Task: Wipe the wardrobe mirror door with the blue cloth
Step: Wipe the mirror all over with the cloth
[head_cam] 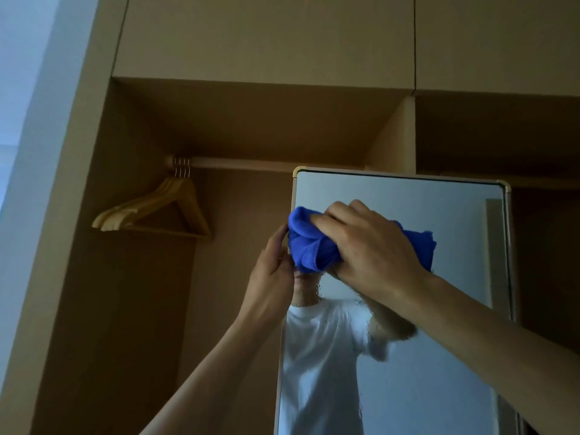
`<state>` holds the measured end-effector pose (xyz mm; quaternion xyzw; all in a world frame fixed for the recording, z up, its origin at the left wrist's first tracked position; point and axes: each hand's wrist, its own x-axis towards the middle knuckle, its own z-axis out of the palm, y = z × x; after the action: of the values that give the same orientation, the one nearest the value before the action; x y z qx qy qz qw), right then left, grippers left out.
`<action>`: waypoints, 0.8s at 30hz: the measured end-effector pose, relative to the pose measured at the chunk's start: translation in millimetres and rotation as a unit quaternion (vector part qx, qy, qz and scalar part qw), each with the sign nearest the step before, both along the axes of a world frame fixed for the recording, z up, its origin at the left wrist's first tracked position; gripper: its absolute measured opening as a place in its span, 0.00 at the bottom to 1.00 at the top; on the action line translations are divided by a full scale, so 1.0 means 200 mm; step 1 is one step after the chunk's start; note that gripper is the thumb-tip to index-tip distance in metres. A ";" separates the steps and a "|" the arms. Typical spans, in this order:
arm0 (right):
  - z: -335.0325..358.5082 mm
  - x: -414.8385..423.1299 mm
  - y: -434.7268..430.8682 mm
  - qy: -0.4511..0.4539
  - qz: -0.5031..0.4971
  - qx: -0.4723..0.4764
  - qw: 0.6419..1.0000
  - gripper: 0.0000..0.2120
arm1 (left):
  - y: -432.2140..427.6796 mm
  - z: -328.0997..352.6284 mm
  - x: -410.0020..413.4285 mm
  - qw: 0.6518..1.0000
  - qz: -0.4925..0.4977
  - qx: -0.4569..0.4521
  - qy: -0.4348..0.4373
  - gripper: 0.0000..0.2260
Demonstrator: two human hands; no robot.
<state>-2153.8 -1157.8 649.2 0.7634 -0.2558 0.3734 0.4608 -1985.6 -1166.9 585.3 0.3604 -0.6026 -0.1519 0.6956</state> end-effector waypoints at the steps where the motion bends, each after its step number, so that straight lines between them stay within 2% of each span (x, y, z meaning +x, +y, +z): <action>1: -0.01 0.00 0.00 0.006 -0.003 0.001 1.000 0.21 | 0.00 0.00 0.00 1.000 -0.004 0.001 -0.001 0.24; 8: 0.13 0.03 -0.01 -0.005 -0.016 -0.057 0.998 0.17 | 0.01 -0.01 -0.03 1.000 0.012 -0.005 0.003 0.24; 16: 0.36 0.07 -0.02 -0.064 -0.009 -0.101 0.993 0.19 | 0.00 -0.03 -0.04 1.000 0.020 -0.004 0.002 0.24; 20: 0.31 0.05 -0.04 -0.053 0.007 -0.093 0.994 0.20 | 0.02 -0.03 -0.04 1.000 0.028 0.004 0.006 0.21; 24: 0.17 0.02 -0.04 -0.027 0.013 -0.077 0.997 0.22 | 0.02 -0.04 -0.03 1.000 0.016 -0.003 0.007 0.21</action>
<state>-2149.5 -1165.4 683.9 0.7190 -0.2282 0.4182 0.5060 -1991.9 -1162.1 576.9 0.3669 -0.5928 -0.1418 0.7028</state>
